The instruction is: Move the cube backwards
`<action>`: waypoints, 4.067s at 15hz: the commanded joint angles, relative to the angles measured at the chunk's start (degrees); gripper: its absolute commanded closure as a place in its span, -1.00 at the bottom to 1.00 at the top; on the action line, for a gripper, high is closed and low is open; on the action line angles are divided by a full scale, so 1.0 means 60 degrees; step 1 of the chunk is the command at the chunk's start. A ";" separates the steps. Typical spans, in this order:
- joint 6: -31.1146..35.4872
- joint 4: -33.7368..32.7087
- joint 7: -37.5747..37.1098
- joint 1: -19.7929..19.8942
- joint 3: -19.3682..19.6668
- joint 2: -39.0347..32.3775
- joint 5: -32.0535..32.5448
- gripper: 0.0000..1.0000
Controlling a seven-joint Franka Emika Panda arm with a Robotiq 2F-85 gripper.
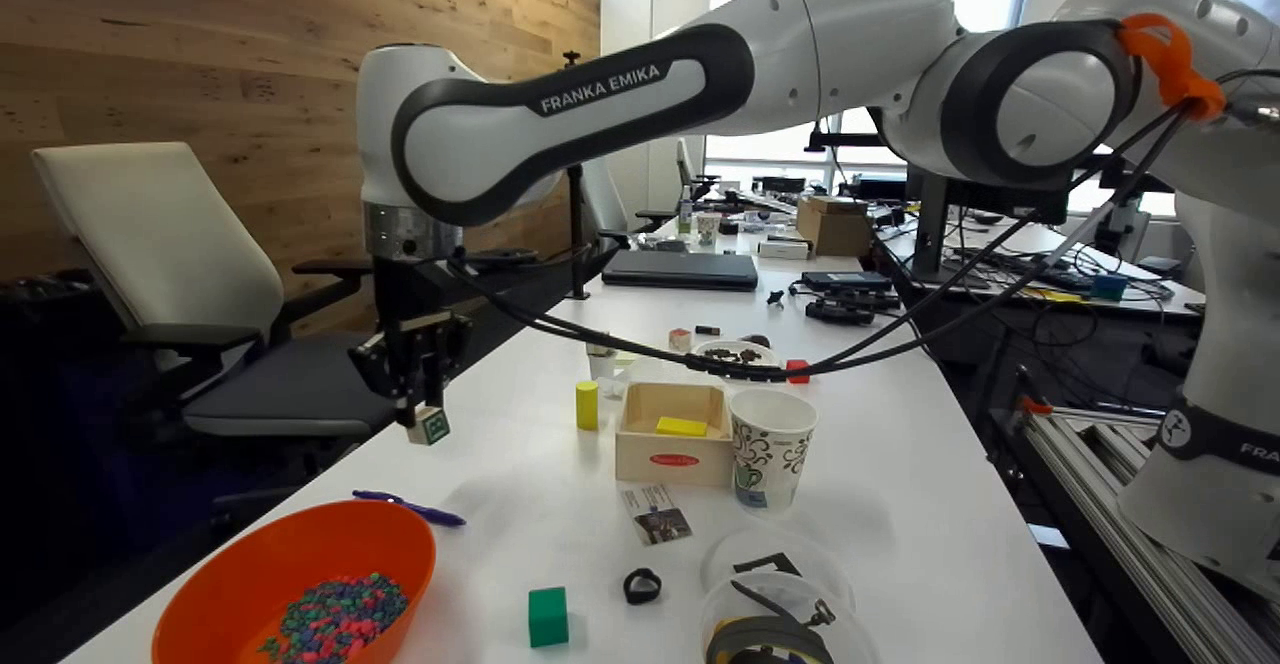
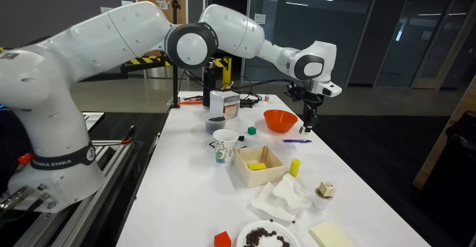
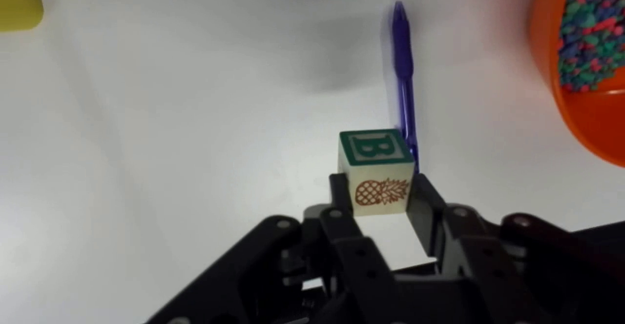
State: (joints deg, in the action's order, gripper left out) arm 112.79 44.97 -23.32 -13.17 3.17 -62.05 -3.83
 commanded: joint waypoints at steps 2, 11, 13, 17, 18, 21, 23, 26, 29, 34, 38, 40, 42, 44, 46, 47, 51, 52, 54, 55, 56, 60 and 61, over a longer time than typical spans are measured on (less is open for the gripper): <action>-0.1319 0.0216 0.0917 0.0503 -0.0643 0.0163 -0.0482 0.81; -0.4494 -0.0336 0.1303 0.0953 -0.1160 -0.0317 -0.0441 0.81; -0.5082 -0.0519 0.1322 0.0998 -0.1248 -0.0518 -0.0434 0.81; -0.5908 -0.0970 0.1432 0.0962 -0.1271 -0.0979 -0.0471 0.81; -0.6088 -0.1086 0.1471 0.0952 -0.1267 -0.1095 -0.0449 0.81; -0.6465 -0.1433 0.1572 0.0939 -0.1266 -0.1418 -0.0420 0.81; -0.6654 -0.1661 0.1631 0.0930 -0.1271 -0.1632 -0.0412 0.81; -0.6506 -0.1784 0.1548 0.0927 -0.1318 -0.1785 -0.0302 -0.20; -0.6206 -0.1953 0.1548 0.0892 -0.1307 -0.1875 -0.0268 -0.59; -0.4152 -0.2121 0.1342 0.0755 -0.1250 -0.1730 -0.0249 -1.00; -0.1995 -0.2038 0.1031 0.0685 -0.1186 -0.1484 -0.0240 -1.00; -0.1030 -0.1870 0.0878 0.0637 -0.1045 -0.1280 -0.0113 -1.00; -0.0288 -0.1662 0.0847 0.0565 -0.0859 -0.1006 0.0045 -1.00; 0.0081 -0.1407 0.1040 0.0478 -0.0560 -0.0624 0.0367 -1.00; 0.0200 -0.1142 0.1213 0.0355 -0.0230 -0.0192 0.0689 -1.00; 0.0045 -0.1033 0.1310 0.0265 -0.0036 0.0005 0.0904 -1.00; 0.0053 -0.0439 0.1820 0.0026 0.0337 0.0827 0.1283 -1.00; 0.0132 -0.0235 0.1996 0.0000 0.0353 0.1032 0.1273 -1.00; 0.0445 0.0300 0.2309 0.0000 0.0299 0.1492 0.1141 -1.00; 0.0623 0.0640 0.2410 -0.0011 0.0284 0.1754 0.1103 -1.00; 0.0817 0.1034 0.2449 -0.0027 0.0287 0.2039 0.1085 -1.00; 0.1636 0.2547 0.2220 -0.0120 0.0349 0.3048 0.1082 -1.00; 0.1917 0.2921 0.2149 -0.0135 0.0355 0.3277 0.1073 -1.00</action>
State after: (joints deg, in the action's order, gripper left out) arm 119.51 51.16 -9.74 -13.17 4.90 -49.76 2.00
